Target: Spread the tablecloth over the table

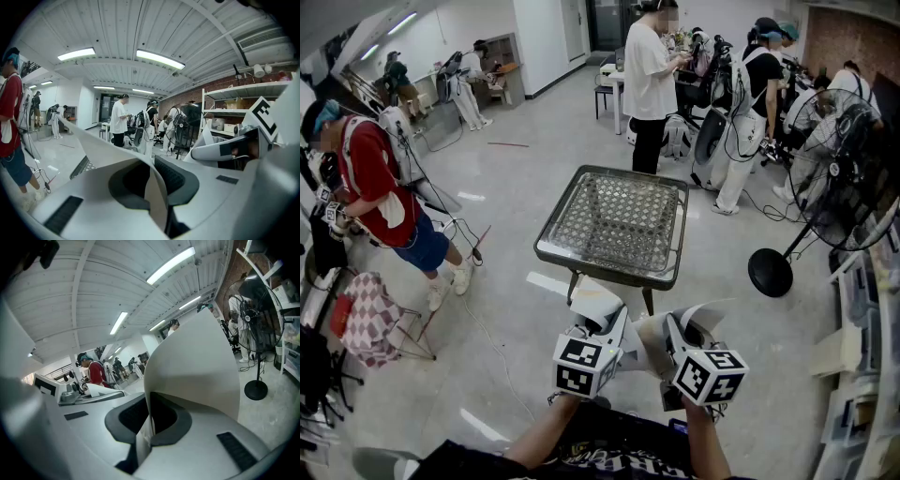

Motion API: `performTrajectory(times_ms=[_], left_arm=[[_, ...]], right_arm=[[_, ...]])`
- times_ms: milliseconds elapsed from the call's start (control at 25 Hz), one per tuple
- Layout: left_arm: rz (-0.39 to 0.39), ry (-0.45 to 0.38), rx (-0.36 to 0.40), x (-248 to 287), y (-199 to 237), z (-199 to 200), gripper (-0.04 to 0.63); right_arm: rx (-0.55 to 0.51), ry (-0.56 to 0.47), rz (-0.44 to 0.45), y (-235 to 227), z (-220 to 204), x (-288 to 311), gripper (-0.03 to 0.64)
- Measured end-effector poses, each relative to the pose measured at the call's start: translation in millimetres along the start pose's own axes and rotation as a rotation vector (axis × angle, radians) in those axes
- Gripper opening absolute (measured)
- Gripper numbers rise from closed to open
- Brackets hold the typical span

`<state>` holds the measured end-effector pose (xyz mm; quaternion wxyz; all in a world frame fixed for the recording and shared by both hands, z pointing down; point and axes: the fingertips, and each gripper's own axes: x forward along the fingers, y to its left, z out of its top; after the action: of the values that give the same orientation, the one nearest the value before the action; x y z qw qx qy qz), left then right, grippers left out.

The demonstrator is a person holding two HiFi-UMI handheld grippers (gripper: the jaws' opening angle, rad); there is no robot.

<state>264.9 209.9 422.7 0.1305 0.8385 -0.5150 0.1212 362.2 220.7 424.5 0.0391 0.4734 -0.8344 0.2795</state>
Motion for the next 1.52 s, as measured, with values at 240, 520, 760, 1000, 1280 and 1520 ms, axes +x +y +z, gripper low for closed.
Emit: performTrajectory(times_ms=[240,520,760,1000,1280,1520], left_arm=[[0.014,0.027,-0.023,0,10,-5,0.044],[0.028,0.024,-0.033,-4,13,-4,0.044],[0.06,0.0,-0.058,-12,28,2,0.044],[0.106,-0.023,-0.064,-22,51,10,0.044],[0.143,-0.051,-0.092,-31,95,19,0.044],[0.144,-0.071,-0.128,-30,170,41,0.044]], right_arm=[[0.027,0.026,0.019,1,-3,7,0.017],[0.05,0.037,0.047,3,-3,11,0.017],[0.036,0.039,0.101,23,0,20,0.017],[-0.001,0.037,0.158,45,9,36,0.017],[-0.015,0.06,0.213,77,16,72,0.017],[0.024,0.096,0.278,128,31,142,0.017]])
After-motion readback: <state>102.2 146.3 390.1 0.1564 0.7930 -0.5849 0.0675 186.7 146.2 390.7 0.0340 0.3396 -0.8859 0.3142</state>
